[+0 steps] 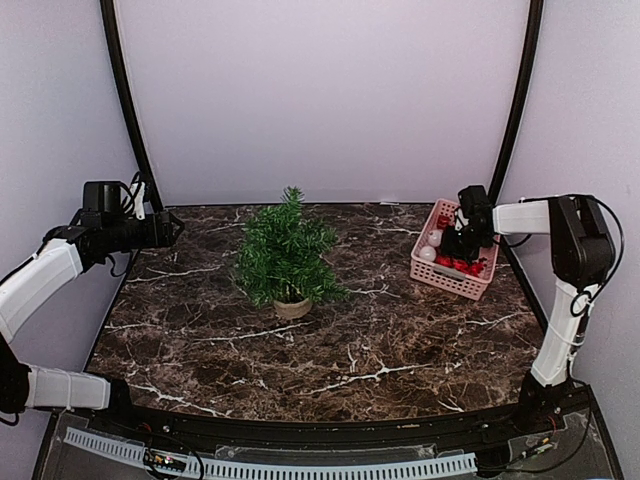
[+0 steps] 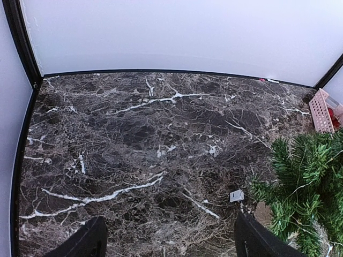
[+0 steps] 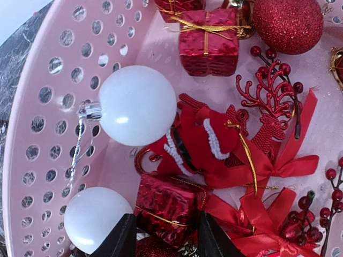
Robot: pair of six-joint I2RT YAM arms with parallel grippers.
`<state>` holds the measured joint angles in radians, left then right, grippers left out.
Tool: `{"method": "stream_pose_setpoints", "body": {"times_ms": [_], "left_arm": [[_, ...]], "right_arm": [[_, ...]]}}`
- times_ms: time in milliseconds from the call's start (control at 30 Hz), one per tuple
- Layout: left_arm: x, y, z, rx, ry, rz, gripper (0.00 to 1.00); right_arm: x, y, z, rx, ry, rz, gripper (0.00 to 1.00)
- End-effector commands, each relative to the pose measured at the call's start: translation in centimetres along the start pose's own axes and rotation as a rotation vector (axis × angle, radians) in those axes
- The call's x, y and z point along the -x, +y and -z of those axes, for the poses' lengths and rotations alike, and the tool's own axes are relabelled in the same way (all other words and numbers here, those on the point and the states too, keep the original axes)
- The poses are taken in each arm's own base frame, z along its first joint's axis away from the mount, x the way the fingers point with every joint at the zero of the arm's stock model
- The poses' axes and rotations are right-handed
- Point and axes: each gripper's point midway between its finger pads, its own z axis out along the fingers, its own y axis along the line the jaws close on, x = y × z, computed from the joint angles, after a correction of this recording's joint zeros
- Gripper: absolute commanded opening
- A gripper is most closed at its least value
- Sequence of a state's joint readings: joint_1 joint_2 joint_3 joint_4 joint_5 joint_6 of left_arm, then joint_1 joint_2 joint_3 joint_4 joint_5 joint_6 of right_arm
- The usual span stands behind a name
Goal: Decorate the small christmas tree
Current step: Move the bin to the center of the board.
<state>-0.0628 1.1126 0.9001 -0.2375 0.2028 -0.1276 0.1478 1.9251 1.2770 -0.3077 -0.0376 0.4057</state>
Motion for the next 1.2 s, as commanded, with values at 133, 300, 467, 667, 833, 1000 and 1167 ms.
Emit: {"method": "stream_pose_setpoints", "body": {"times_ms": [133, 300, 467, 667, 833, 1000, 1167], "left_arm": [[-0.3, 0.1, 0.3, 0.002, -0.002, 0.002, 0.84], [-0.2, 0.0, 0.4, -0.005, -0.006, 0.004, 0.84], [-0.2, -0.1, 0.6, -0.010, -0.013, 0.005, 0.84], [-0.1, -0.3, 0.7, -0.020, -0.016, 0.008, 0.84], [0.0, -0.4, 1.0, -0.023, -0.027, 0.008, 0.84], [-0.1, -0.5, 1.0, -0.028, -0.025, 0.009, 0.84], [0.0, -0.4, 1.1, -0.023, -0.030, 0.008, 0.84]], "right_arm": [[-4.5, 2.6, 2.6, 0.040, 0.031, 0.004, 0.49], [-6.9, 3.5, 4.8, 0.045, 0.036, 0.005, 0.52], [-9.9, 4.7, 6.4, 0.071, 0.061, 0.001, 0.53], [-13.0, 5.4, 8.1, 0.076, 0.098, -0.002, 0.53], [-15.1, 5.7, 9.3, 0.089, 0.125, -0.006, 0.54], [-17.4, 6.3, 10.4, 0.128, 0.165, -0.026, 0.54], [-14.4, 6.7, 12.8, 0.105, 0.062, -0.018, 0.55]]}}
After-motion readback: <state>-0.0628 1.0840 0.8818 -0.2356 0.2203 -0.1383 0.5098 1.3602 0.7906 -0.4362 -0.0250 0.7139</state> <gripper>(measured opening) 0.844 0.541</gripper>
